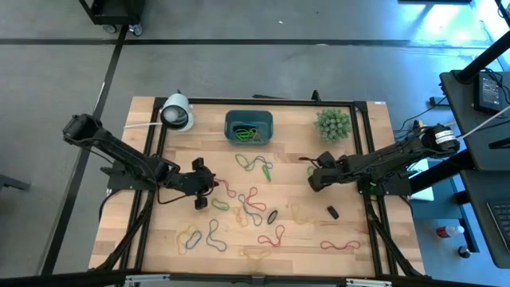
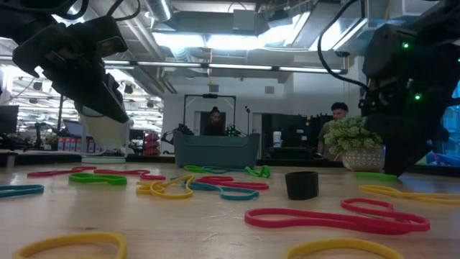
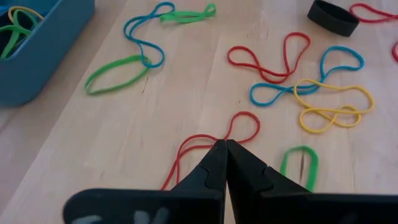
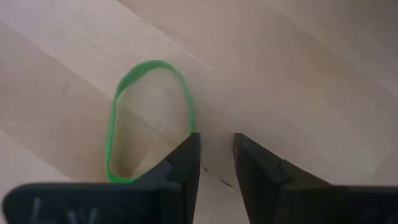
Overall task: Pick and place rubber bands into bin
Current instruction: Put the green rubber band into the blue bin
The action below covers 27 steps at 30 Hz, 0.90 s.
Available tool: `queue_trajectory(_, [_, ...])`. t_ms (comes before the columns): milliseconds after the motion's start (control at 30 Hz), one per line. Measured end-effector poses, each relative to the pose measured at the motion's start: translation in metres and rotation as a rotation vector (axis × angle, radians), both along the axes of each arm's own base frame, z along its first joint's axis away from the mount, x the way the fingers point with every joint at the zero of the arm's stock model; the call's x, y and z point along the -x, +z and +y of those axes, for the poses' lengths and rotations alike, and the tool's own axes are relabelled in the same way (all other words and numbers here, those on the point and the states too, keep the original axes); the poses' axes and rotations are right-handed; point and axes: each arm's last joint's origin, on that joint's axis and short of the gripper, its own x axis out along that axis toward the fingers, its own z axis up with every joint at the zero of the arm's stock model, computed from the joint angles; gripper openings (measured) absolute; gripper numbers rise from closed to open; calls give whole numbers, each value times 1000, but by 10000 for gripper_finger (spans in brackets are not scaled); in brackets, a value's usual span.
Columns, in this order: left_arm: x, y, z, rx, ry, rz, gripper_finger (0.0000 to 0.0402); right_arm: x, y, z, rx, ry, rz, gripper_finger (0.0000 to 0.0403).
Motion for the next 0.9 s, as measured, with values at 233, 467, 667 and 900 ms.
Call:
queue_trajectory(233, [0, 0, 0, -22, -12, 3, 1, -1, -1, 0, 6, 27, -1, 73])
queue_trajectory(467, [0, 0, 0, -31, -16, 4, 1, -8, 7, 1, 28, 70, -12, 39])
queue_trajectory(667, [0, 0, 0, -31, -16, 4, 2, -11, 11, 1, 50, 65, -22, 37])
queue_trajectory(900, [0, 0, 0, -25, -11, 2, 3, -11, 11, 1, 50, 64, -21, 37])
